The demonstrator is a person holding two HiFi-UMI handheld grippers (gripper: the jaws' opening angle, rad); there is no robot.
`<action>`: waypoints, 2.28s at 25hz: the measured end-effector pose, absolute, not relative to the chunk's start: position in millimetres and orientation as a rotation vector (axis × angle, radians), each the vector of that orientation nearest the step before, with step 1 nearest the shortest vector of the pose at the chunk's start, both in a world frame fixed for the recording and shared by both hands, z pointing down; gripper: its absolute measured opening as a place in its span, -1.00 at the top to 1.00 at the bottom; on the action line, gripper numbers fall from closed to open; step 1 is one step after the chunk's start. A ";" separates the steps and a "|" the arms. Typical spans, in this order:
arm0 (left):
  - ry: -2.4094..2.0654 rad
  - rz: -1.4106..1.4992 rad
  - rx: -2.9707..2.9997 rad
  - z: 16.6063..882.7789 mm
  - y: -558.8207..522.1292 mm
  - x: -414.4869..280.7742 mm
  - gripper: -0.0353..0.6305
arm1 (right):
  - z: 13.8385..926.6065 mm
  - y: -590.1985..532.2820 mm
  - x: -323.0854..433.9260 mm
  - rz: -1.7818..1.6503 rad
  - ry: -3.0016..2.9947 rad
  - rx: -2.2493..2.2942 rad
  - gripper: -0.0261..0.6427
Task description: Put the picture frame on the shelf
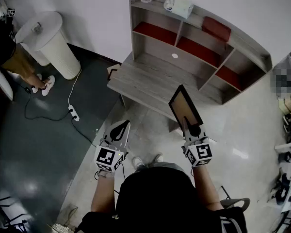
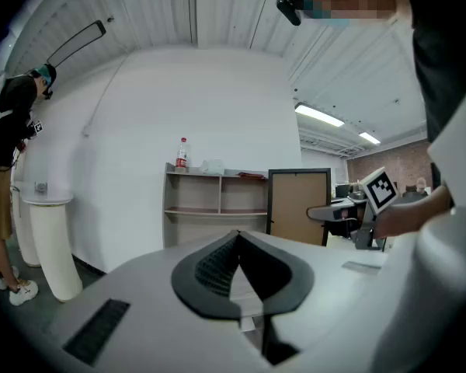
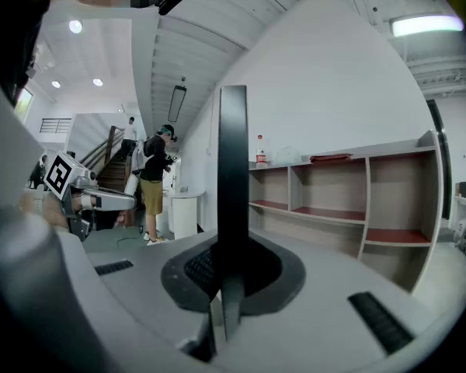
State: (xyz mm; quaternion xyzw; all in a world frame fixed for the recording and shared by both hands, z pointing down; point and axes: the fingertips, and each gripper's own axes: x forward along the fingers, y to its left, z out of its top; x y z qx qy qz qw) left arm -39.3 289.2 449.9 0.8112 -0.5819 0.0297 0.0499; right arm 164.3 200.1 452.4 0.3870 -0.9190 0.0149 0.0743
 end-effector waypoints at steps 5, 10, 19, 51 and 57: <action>-1.791 0.102 2.444 452.6 277.8 -29.7 0.87 | 453.4 189.3 173.3 0.043 -2.773 1.138 0.91; -1.797 0.122 2.434 454.0 260.5 -13.6 0.87 | 454.5 172.4 189.5 0.063 -2.791 1.135 0.91; -1.774 0.199 2.444 460.0 218.9 28.7 0.87 | 462.3 130.9 227.3 0.128 -2.815 1.149 0.91; -1.273 0.183 2.715 480.5 -69.2 -91.2 0.87 | 473.6 -86.9 116.5 0.083 -2.467 1.597 0.91; -1.135 0.168 2.771 479.1 -86.2 -95.8 0.87 | 465.0 -97.4 111.1 0.040 -2.370 1.706 0.91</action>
